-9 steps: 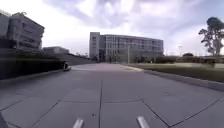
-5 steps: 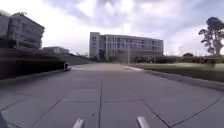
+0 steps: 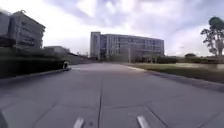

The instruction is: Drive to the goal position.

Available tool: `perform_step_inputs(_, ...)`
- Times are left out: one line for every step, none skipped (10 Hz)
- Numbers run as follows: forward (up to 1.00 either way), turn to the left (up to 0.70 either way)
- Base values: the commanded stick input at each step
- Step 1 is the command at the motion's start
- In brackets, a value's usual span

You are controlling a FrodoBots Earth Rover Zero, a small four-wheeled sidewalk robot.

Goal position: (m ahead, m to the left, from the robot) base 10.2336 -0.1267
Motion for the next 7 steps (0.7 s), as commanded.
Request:
perform_step_inputs(0.85, 0.00)
perform_step_inputs(0.85, 0.00)
perform_step_inputs(0.85, 0.00)
perform_step_inputs(0.85, 0.00)
perform_step_inputs(0.85, 0.00)
perform_step_inputs(0.85, 0.00)
perform_step_inputs(0.85, 0.00)
